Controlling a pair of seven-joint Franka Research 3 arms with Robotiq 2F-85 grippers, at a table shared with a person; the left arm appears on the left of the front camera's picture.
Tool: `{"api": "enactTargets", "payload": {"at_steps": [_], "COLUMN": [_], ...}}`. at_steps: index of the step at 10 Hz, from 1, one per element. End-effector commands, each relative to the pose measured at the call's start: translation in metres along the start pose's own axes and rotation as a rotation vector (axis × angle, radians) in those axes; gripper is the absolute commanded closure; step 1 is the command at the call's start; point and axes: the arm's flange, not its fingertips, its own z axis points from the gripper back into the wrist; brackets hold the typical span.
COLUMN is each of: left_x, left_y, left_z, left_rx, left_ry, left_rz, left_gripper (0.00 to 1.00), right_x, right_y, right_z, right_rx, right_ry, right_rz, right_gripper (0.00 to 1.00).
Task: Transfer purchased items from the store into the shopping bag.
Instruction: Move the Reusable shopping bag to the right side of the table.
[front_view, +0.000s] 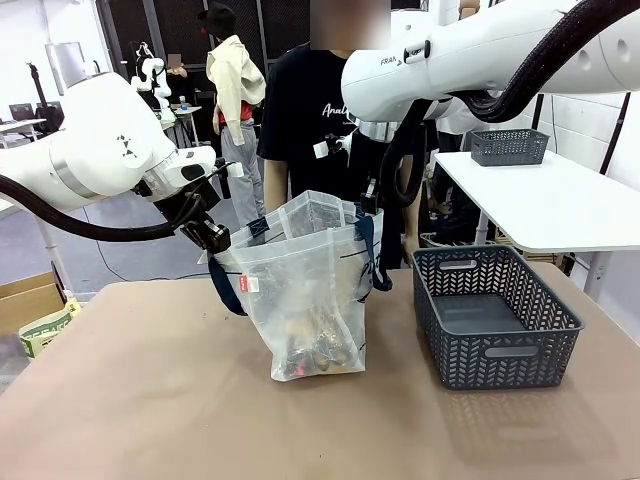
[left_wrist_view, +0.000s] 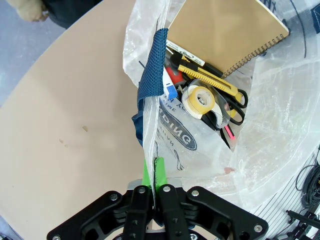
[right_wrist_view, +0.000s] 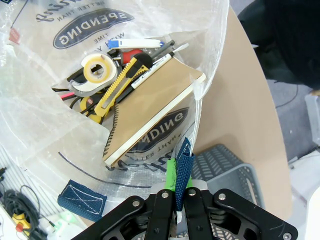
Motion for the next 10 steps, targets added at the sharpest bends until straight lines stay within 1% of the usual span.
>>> {"api": "enactTargets", "payload": {"at_steps": [1, 5, 6, 7, 10], "left_x": [-0.0002, 0.0045, 0.0042, 0.0013, 0.0013], "left_y": [0.0007, -0.0002, -0.0005, -0.0016, -0.0016], "left_z": [0.0003, 0.0000, -0.0010, 0.0002, 0.0002], "left_rx": [0.001, -0.003, 0.004, -0.001, -0.001], "left_ry": [0.000, 0.006, 0.021, -0.001, -0.001], "left_rz": [0.001, -0.022, -0.026, -0.005, -0.005], "left_gripper": [1.00, 1.00, 1.00, 1.00, 1.00], "right_x": [-0.0001, 0.0037, 0.0014, 0.0014, 0.0014], "right_y": [0.0000, 0.0011, 0.0018, 0.0018, 0.0018], "right_z": [0.0010, -0.0008, -0.0003, -0.0003, -0.0003], "right_rx": [-0.001, -0.003, -0.002, -0.002, -0.002], "right_ry": [-0.001, 0.022, 0.005, 0.005, 0.005], "right_rz": [-0.001, 0.020, 0.007, 0.007, 0.007], "right_gripper": [1.00, 1.00, 1.00, 1.00, 1.00]}}
